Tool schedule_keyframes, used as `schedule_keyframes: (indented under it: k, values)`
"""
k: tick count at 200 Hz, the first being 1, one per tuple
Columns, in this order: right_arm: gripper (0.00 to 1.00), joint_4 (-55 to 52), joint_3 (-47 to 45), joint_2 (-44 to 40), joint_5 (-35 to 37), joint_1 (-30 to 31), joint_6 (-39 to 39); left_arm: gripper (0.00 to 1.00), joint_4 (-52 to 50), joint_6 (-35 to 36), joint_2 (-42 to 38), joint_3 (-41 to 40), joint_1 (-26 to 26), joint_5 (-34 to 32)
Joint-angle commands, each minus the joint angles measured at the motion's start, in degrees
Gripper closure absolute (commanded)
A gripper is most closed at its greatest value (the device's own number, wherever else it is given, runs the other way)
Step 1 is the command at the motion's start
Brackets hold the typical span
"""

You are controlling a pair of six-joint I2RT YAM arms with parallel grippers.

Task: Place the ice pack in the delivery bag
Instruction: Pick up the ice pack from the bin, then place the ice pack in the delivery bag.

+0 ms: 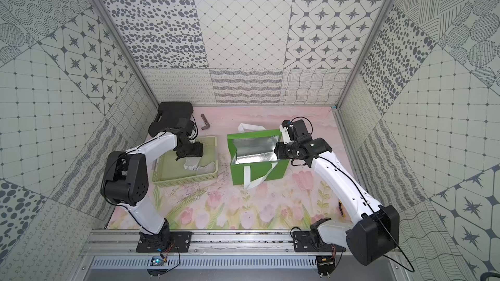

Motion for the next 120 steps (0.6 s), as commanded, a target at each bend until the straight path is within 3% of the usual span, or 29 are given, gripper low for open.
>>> schedule_keyframes:
  k: [1,47,85,120]
  values:
    - [0.6,-0.1,1.4,0.6,1.2,0.3,1.1,0.69,-8.6,-0.9,-7.3,3.2,-0.1,3.8]
    - [0.6,-0.1,1.3,0.2,1.4,0.3,1.5,0.72,-16.5,-1.2,-15.7,14.1,-4.4,9.5]
    - [0.6,-0.2,0.9,-0.6,1.3,0.3,1.7,0.74,-18.3,-0.9,-15.2,28.5,-16.2,8.8]
    - [0.6,0.0,0.4,-1.4,1.1,0.3,1.7,0.74,-18.1,2.6,-6.1,42.6,-29.3,9.1]
